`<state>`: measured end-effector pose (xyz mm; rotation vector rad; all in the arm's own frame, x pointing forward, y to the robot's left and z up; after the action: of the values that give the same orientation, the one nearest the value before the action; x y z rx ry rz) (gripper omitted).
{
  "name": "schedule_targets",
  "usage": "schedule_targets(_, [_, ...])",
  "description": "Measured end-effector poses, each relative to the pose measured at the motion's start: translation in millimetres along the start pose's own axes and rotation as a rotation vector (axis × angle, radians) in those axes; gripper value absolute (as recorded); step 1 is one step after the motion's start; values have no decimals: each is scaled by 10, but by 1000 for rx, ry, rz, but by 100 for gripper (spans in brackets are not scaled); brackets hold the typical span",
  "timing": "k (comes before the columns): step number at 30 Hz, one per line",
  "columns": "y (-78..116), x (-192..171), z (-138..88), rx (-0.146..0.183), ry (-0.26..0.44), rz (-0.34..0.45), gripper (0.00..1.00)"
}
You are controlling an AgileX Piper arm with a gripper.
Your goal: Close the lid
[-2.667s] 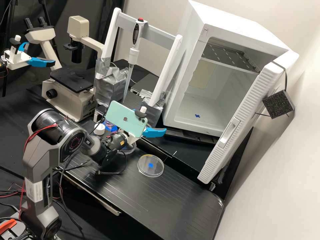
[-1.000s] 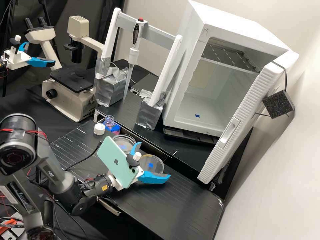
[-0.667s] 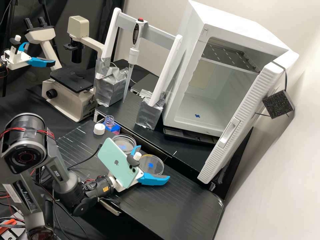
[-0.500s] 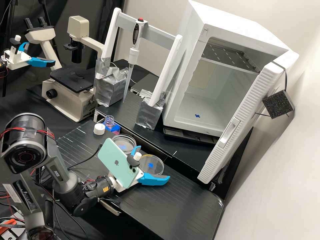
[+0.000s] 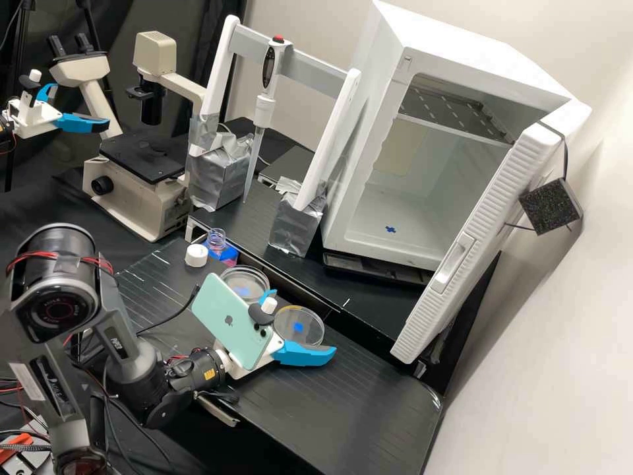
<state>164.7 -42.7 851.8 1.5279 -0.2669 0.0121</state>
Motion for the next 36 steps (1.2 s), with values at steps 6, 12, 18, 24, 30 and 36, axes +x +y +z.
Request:
schedule_targets(6, [-28,21,-12,-7,4,3,100])
schedule_targets(12, [-38,35,-26,-10,9,16,0])
schedule_targets(18, [-39,42,-24,-11,-2,29,0])
schedule_targets(24, [-41,43,-19,-12,-6,29,0])
schedule_targets(30, [-43,44,-17,-11,-7,28,0])
schedule_targets(36, [-42,45,-12,-9,-11,31,0])
